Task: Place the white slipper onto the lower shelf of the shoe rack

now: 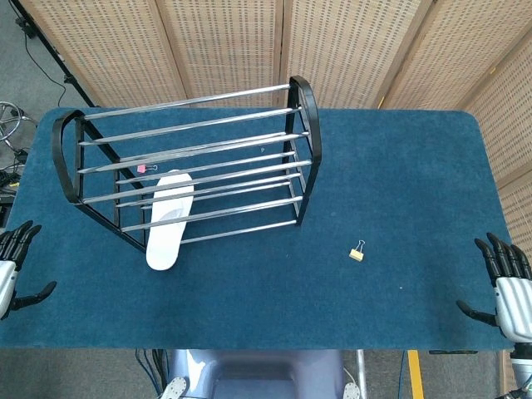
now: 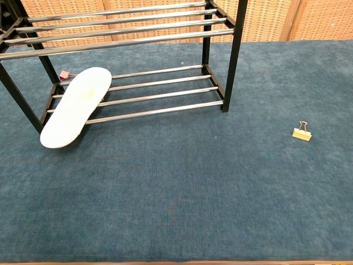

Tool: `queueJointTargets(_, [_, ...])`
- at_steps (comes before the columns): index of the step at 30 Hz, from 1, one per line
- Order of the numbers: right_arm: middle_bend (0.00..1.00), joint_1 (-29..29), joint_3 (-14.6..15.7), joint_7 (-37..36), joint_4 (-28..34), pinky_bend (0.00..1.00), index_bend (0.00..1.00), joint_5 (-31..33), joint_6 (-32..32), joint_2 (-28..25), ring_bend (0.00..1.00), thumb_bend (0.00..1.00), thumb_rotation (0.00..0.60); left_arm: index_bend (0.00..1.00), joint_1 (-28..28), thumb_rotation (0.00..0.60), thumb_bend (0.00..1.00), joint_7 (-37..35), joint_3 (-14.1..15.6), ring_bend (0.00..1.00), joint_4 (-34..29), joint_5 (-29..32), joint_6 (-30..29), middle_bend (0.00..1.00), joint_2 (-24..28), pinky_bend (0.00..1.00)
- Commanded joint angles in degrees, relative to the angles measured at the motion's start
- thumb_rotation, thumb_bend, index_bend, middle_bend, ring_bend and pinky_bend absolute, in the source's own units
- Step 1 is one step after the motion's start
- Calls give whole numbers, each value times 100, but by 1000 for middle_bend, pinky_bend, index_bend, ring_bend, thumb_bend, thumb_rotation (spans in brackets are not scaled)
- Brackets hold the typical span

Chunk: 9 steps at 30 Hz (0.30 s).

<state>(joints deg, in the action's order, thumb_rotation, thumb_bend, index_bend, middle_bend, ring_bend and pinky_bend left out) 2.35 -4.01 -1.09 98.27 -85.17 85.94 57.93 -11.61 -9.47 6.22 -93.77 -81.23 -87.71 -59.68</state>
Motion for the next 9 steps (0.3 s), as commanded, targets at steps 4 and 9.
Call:
queueJointTargets(4, [0,-13,5,0,17,0,0,-2,9,-18,0,0,600,0,132,600,218,51,-162,0,112,-189,-97,0,-67,0])
queueJointTargets(9, [0,-49,15,-35,50,0,0,-61,89,-50,0,0,600,0,173,600,218,-15,-204,0,107,-254,-15,0,-31,0])
